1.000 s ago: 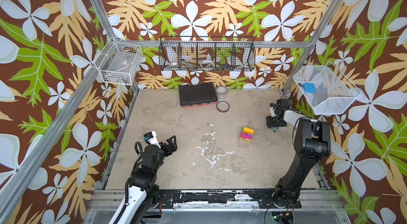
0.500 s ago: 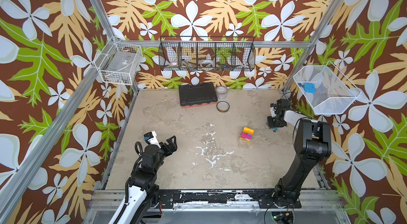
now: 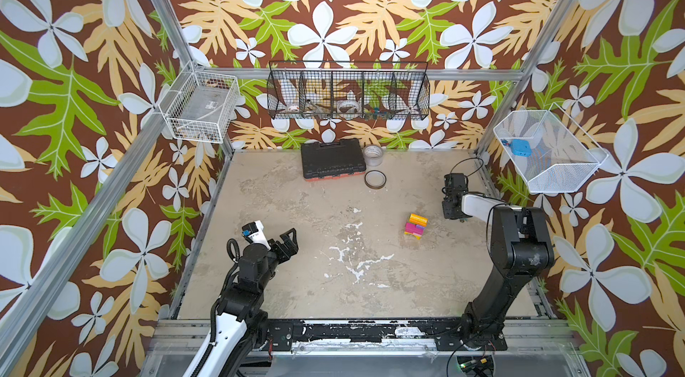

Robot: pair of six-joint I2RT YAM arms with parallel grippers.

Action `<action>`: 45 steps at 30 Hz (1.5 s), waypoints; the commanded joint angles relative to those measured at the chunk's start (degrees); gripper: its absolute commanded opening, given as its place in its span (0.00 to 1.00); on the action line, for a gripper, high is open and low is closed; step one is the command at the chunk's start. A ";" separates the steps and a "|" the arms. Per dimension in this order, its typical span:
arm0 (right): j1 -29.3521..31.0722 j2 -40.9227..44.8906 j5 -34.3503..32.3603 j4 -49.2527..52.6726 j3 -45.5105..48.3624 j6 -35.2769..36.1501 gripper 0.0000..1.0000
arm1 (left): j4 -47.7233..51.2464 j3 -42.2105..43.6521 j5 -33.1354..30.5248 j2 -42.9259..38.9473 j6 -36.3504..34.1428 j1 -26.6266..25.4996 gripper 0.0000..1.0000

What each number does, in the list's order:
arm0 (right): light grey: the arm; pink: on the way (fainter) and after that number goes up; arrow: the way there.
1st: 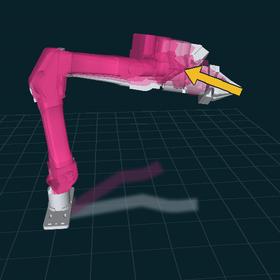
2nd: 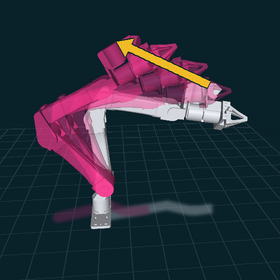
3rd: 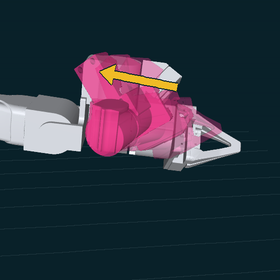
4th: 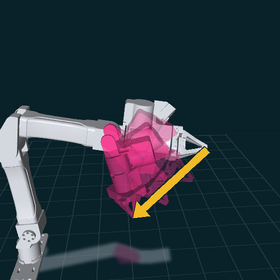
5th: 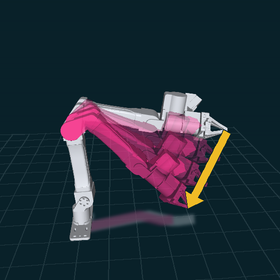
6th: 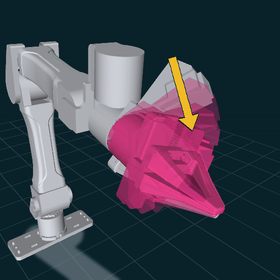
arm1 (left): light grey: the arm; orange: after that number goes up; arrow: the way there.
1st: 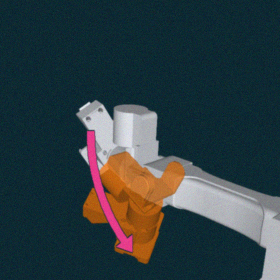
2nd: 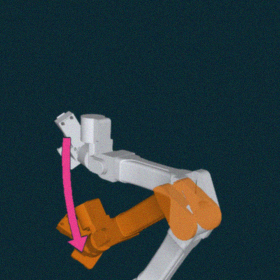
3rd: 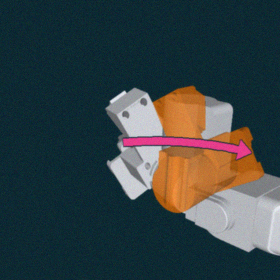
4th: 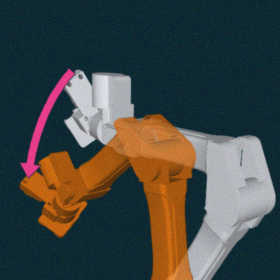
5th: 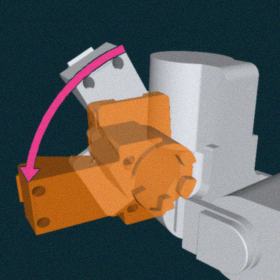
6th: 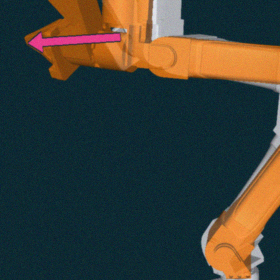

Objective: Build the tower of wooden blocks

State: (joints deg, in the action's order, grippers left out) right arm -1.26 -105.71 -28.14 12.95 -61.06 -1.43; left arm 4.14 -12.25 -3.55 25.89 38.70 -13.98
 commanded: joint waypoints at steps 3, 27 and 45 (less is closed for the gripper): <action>0.28 0.65 -3.80 -4.11 1.23 -9.20 0.10 | -0.98 0.01 0.48 -0.07 -0.11 0.02 0.95; 5.52 -21.42 -16.35 4.16 -17.11 -5.46 0.14 | -1.15 0.19 0.91 -0.93 -0.27 0.09 0.95; 5.52 -18.64 -12.00 4.37 -16.47 -5.54 0.57 | -1.24 0.21 1.03 -0.85 -0.38 0.01 0.96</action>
State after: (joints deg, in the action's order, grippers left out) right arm 4.12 -124.05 -48.49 12.49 -78.02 -7.03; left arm 4.12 -12.03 -2.55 25.04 38.70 -13.98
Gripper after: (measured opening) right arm 0.549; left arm 0.954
